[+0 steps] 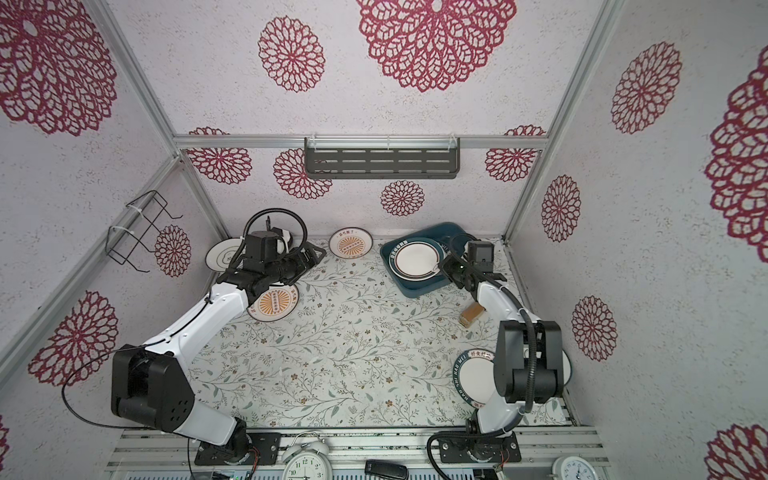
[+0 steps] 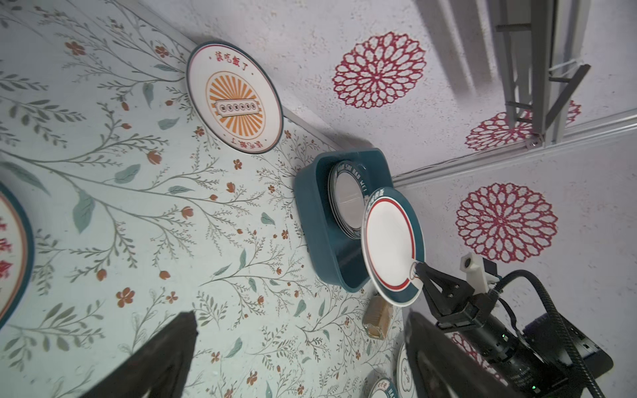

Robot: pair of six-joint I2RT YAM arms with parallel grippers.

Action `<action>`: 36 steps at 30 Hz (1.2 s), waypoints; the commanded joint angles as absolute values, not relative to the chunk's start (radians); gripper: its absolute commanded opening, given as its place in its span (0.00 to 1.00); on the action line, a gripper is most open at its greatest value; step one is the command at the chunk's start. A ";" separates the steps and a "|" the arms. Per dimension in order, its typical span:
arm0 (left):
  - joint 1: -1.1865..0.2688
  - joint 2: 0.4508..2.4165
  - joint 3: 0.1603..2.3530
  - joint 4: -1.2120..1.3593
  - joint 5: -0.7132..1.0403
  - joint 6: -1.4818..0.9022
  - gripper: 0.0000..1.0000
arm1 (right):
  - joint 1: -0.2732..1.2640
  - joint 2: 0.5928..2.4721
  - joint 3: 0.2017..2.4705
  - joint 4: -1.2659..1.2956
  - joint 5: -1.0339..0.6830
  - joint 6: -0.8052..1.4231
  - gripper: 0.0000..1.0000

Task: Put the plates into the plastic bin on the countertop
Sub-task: 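Carry the plate into the bin with the right gripper while the left withdraws, then lower the plate into the bin and open the right gripper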

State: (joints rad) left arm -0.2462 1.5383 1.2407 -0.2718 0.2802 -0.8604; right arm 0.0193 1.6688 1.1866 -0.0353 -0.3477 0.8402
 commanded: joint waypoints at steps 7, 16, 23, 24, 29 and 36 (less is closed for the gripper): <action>-0.104 1.430 1.111 -0.234 0.205 -0.883 0.97 | -0.009 1.833 1.364 0.003 -0.209 0.881 0.00; 0.015 1.346 1.015 -0.272 0.183 -0.874 0.97 | -0.009 2.022 1.521 0.015 -0.141 0.912 0.00; 0.084 1.313 0.953 -0.280 0.164 -0.893 0.97 | -0.009 2.117 1.614 -0.014 -0.146 0.928 0.00; 0.095 1.312 0.947 -0.287 0.153 -0.901 0.97 | -0.009 2.125 1.621 -0.022 -0.143 0.928 0.00; 0.135 1.316 0.928 -0.314 0.119 -0.922 0.97 | -0.009 2.144 1.643 -0.068 -0.124 0.927 0.17; 0.173 1.341 0.922 -0.329 0.116 -0.926 0.97 | -0.009 2.135 1.643 -0.117 -0.101 0.907 0.56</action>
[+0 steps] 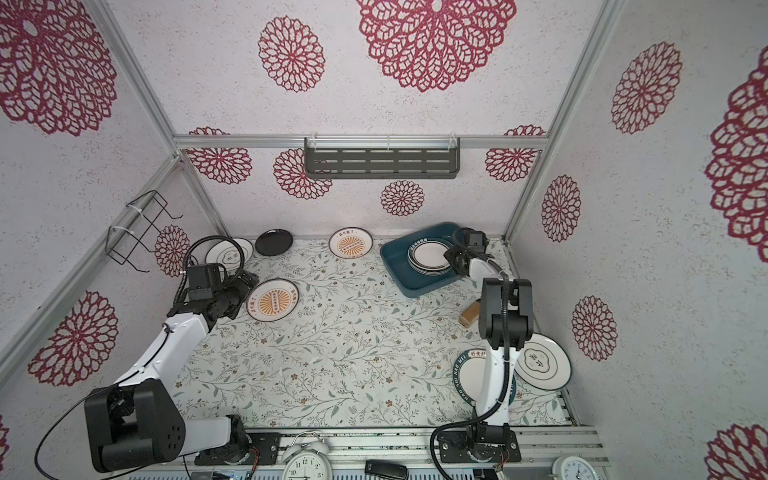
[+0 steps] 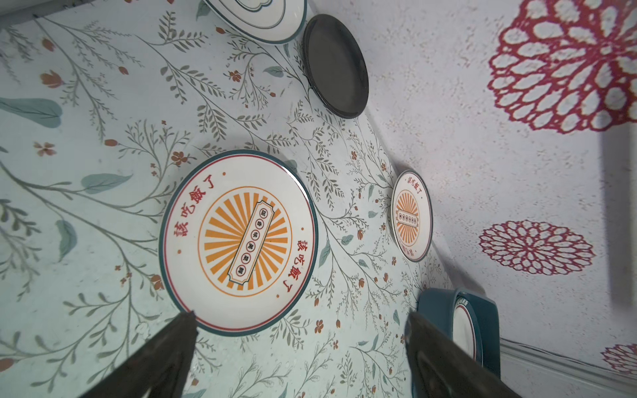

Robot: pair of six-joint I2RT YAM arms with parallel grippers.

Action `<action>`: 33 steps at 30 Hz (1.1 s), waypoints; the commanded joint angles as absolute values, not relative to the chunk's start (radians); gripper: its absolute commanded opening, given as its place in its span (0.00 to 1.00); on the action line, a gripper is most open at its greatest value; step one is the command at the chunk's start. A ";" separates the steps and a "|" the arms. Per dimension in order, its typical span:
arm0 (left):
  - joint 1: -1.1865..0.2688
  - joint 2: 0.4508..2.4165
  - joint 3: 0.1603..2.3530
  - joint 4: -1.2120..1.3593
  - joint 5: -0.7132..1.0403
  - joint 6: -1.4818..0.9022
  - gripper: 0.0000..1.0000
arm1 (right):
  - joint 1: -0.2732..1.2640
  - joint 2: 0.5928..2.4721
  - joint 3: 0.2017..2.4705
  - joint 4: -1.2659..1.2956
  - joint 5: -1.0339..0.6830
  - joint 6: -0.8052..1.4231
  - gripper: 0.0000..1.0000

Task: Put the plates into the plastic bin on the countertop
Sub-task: 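Lower the plate into the bin and open the right gripper, then grasp the orange sunburst plate's edge with the left gripper while the right rises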

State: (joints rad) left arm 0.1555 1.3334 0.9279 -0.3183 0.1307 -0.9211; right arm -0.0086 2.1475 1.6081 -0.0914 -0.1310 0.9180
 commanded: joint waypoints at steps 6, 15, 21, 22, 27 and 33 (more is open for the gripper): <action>0.199 1.406 0.950 -0.418 0.103 -0.910 0.97 | -0.009 2.116 1.678 -0.188 -0.060 0.870 0.74; 0.222 1.468 0.918 -0.365 0.142 -0.917 0.97 | -0.005 2.053 1.694 -0.184 -0.071 0.815 0.86; 0.256 1.530 0.889 -0.328 0.204 -0.919 1.00 | 0.035 1.998 1.707 -0.124 -0.158 0.728 0.99; 0.258 1.537 0.884 -0.322 0.206 -0.920 1.00 | 0.044 1.990 1.707 -0.116 -0.169 0.720 0.99; 0.274 1.577 0.865 -0.290 0.219 -0.931 0.98 | 0.106 1.960 1.706 -0.076 -0.218 0.697 0.99; 0.278 1.638 0.856 -0.220 0.257 -0.937 0.91 | 0.155 1.954 1.709 -0.061 -0.232 0.711 0.99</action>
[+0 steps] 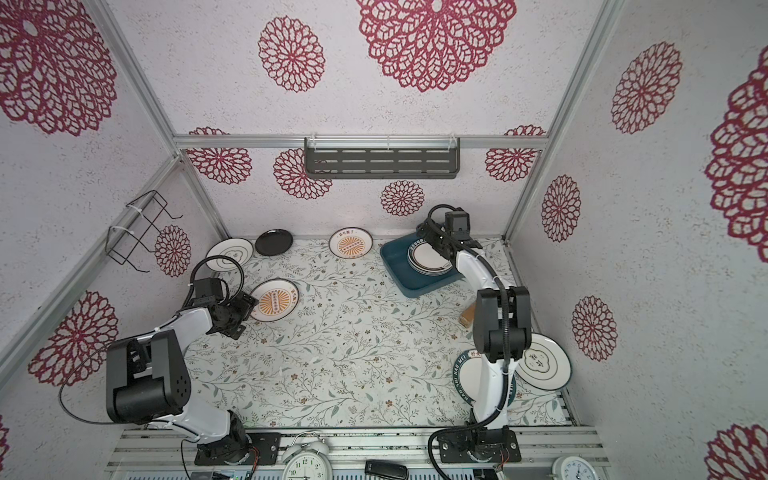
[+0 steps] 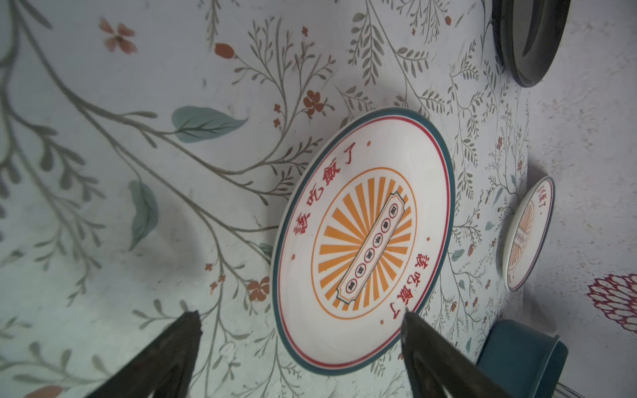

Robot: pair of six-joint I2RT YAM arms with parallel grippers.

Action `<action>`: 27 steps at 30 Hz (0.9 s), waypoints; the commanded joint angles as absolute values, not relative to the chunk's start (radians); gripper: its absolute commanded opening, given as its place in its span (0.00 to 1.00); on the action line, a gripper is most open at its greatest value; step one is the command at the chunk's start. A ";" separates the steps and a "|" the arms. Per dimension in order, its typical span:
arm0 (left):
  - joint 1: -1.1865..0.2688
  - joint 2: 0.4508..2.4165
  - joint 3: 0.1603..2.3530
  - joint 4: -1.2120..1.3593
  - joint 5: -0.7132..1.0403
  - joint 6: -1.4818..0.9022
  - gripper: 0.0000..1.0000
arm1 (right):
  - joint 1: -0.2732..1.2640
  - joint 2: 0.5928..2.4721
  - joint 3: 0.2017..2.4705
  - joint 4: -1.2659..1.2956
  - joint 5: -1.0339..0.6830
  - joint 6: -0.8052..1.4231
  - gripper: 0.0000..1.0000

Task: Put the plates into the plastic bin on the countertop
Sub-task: 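Grasp the orange sunburst plate's edge with the left gripper while the right rises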

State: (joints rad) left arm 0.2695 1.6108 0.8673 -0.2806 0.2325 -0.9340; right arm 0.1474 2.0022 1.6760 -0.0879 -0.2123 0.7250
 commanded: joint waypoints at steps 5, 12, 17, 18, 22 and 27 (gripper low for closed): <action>0.283 1.674 0.828 -0.156 0.285 -0.944 0.83 | 0.165 1.946 1.707 -0.055 -0.247 0.721 0.99; 0.293 1.732 0.760 0.048 0.341 -0.984 0.65 | 0.234 1.947 1.714 0.014 -0.347 0.714 0.99; 0.302 1.788 0.730 0.161 0.375 -1.005 0.51 | 0.247 1.980 1.760 -0.007 -0.363 0.715 0.99; 0.302 1.797 0.725 0.180 0.382 -1.008 0.46 | 0.248 1.980 1.764 -0.009 -0.364 0.714 0.99; 0.302 1.813 0.702 0.238 0.389 -1.026 0.32 | 0.248 1.983 1.767 -0.011 -0.357 0.715 0.99; 0.302 1.811 0.684 0.278 0.396 -1.035 0.15 | 0.249 1.989 1.772 -0.012 -0.364 0.723 0.99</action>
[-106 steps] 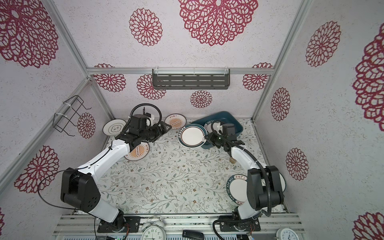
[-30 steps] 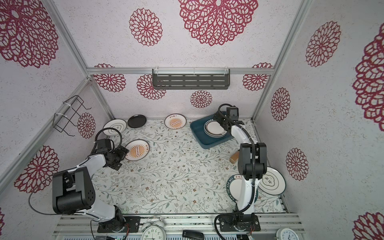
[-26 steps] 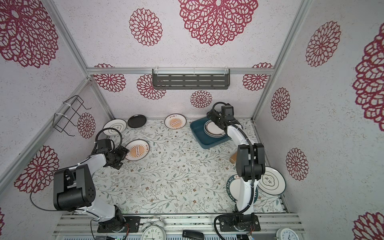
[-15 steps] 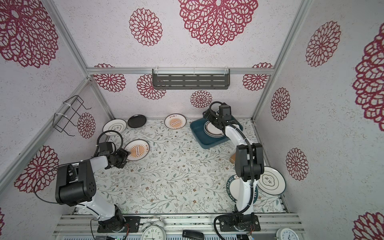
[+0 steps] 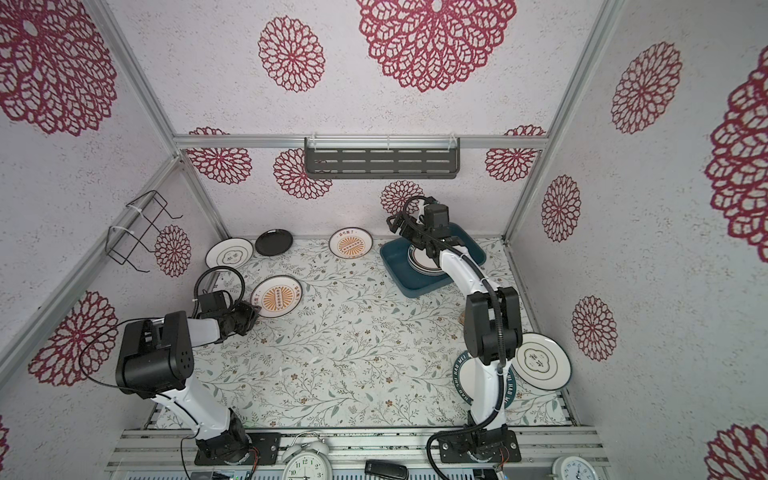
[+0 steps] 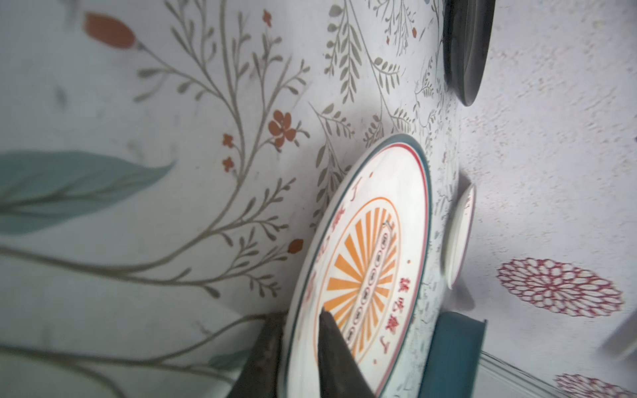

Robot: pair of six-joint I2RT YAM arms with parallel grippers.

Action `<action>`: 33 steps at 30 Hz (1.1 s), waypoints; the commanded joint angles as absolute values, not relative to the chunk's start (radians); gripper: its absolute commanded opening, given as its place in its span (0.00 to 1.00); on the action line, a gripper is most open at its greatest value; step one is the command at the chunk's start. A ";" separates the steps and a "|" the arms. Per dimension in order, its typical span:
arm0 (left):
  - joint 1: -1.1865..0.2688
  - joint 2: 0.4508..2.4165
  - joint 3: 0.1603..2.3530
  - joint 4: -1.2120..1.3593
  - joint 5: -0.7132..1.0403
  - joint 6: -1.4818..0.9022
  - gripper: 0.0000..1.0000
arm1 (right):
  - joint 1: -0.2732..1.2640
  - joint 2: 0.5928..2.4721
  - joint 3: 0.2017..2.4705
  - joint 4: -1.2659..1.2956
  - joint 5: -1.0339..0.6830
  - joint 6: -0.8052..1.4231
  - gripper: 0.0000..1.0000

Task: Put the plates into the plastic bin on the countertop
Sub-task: 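Grasp the orange sunburst plate's edge with the left gripper while the right rises, then lift the sunburst plate upright with the left gripper while the right approaches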

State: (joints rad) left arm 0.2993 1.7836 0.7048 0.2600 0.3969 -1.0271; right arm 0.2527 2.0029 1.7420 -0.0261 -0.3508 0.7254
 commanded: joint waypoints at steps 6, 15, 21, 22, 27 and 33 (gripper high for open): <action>0.302 1.764 0.692 0.288 0.415 -1.051 0.03 | 0.249 1.972 1.756 -0.003 -0.368 0.718 0.99; 0.280 1.622 0.782 0.135 0.421 -1.016 0.00 | 0.248 1.873 1.598 0.054 -0.368 0.726 0.99; 0.216 1.540 0.892 0.002 0.422 -0.980 0.00 | 0.245 1.768 1.433 0.094 -0.373 0.739 0.99; 0.202 1.529 0.907 -0.009 0.423 -0.980 0.00 | 0.245 1.749 1.404 0.100 -0.374 0.745 0.99; 0.099 1.492 0.979 -0.100 0.424 -0.985 0.00 | 0.248 1.650 1.239 0.155 -0.366 0.783 0.99; -0.050 1.486 1.057 -0.174 0.408 -1.009 0.00 | 0.251 1.524 1.076 0.215 -0.395 0.820 0.99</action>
